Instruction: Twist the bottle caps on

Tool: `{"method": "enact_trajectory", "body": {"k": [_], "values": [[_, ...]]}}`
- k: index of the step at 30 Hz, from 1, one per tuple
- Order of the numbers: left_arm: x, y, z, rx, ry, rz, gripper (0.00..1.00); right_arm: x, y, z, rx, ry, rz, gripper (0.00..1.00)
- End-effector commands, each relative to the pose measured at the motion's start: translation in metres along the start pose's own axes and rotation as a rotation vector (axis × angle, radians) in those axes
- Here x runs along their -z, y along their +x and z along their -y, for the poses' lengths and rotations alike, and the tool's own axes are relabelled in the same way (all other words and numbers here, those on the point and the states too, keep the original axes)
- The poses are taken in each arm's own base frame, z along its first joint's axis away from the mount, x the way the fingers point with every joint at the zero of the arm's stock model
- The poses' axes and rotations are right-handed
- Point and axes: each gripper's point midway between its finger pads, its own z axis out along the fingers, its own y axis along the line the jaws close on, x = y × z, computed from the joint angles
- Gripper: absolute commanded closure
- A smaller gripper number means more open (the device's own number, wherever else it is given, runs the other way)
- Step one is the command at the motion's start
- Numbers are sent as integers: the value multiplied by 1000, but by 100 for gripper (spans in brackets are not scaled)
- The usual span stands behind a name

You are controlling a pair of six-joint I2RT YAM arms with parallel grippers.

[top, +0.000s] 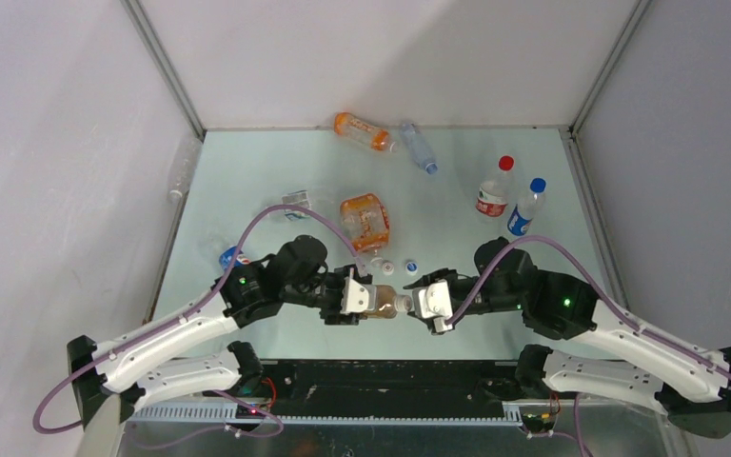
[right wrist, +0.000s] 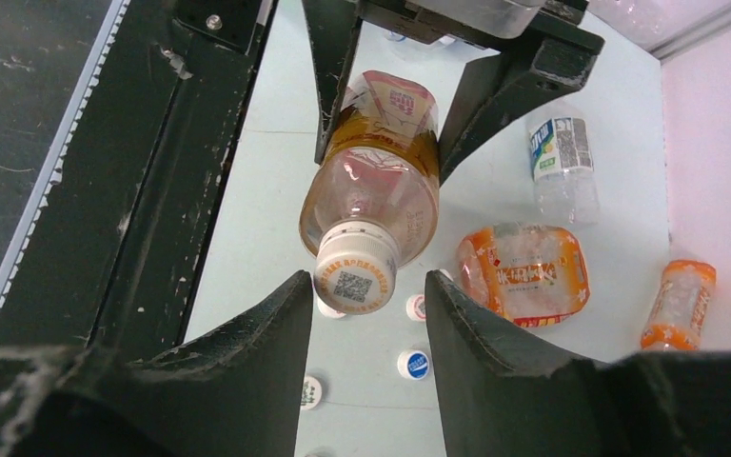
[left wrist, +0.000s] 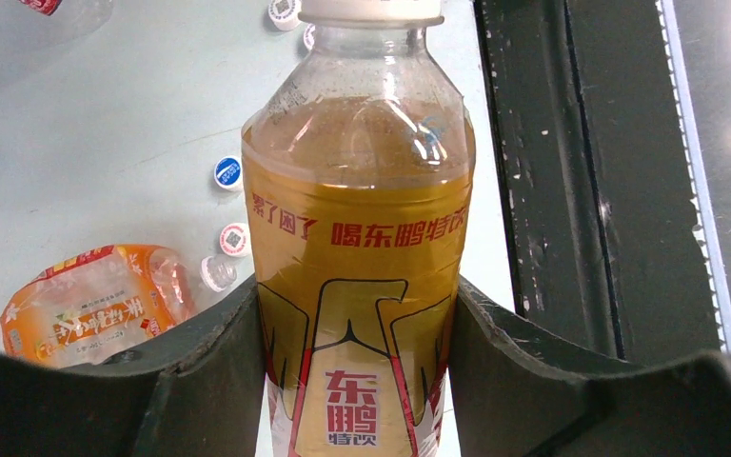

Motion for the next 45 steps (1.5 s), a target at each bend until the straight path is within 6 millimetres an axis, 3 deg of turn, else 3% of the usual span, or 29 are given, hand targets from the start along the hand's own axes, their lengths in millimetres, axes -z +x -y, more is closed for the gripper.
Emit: {"method": "enact_trajectory", "body": {"k": [1,7,9,13,14,17,20,22,23,26,28,29,31,33,38,45], "values": [[8,-29,-5,-17,-1,88,100,-4,-3,-6,41,-39,10,51],[9,-33,-5,-14,2,109,100,-11,1,-7,24,-50,-9,56],[9,-34,-6,-15,-5,116,100,-13,1,-6,1,-44,-12,66],[11,-31,-19,-24,-92,117,100,-17,-4,3,-138,20,3,100],[12,-34,-25,-34,-127,132,100,-18,-8,11,-174,60,14,100],[20,-27,-48,-34,-291,117,100,-24,-11,28,-507,201,35,100],[34,-30,-68,-82,-452,130,100,-21,9,59,-926,483,26,100],[41,-26,-76,-130,-550,104,100,-21,19,64,-1208,555,41,100],[44,-21,-80,-159,-607,73,100,-24,22,61,-1370,561,51,100],[49,-14,-83,-207,-679,14,100,-32,21,57,-1584,449,99,99],[47,-9,-81,-204,-672,-5,100,-31,15,63,-1501,433,136,87],[45,-6,-79,-191,-662,-13,100,-27,11,67,-1447,437,161,75],[41,-1,-77,-164,-632,-37,100,-17,7,71,-1277,438,170,56],[36,3,-74,-127,-588,-51,100,-5,1,71,-1067,422,167,44],[16,-4,-54,-33,-356,21,100,21,-8,58,-516,337,127,34],[4,-22,-27,27,-106,118,100,21,-5,25,-163,156,74,35]]}}
